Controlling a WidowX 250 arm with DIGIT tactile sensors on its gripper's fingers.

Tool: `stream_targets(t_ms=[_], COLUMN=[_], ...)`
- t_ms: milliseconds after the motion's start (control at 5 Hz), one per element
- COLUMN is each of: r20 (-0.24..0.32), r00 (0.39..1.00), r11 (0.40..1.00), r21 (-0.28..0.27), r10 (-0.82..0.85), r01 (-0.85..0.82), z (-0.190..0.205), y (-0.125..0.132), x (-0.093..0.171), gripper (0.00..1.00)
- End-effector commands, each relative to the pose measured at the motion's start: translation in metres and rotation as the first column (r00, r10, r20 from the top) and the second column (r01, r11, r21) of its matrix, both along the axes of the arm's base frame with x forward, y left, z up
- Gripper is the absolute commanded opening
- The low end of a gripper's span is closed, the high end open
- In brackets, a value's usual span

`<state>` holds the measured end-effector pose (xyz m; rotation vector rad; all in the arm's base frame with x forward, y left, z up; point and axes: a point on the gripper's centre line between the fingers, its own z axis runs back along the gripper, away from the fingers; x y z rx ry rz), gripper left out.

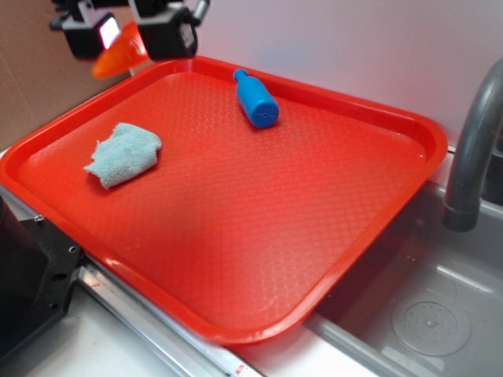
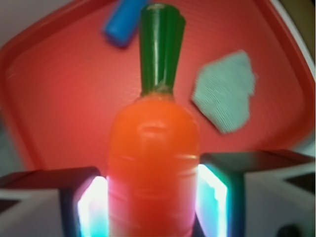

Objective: Grab the carrot.

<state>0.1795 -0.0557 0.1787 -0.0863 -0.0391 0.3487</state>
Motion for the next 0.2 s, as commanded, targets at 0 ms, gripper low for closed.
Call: stream_targets(t_ms=[0], r20=[0.069], r00=[0.998], r11=[0.999], r21=[0.049], r10=[-0.005], r01=[0.002], z=[0.0382], y=[0.0135], x=[0.0053], gripper=[0.0])
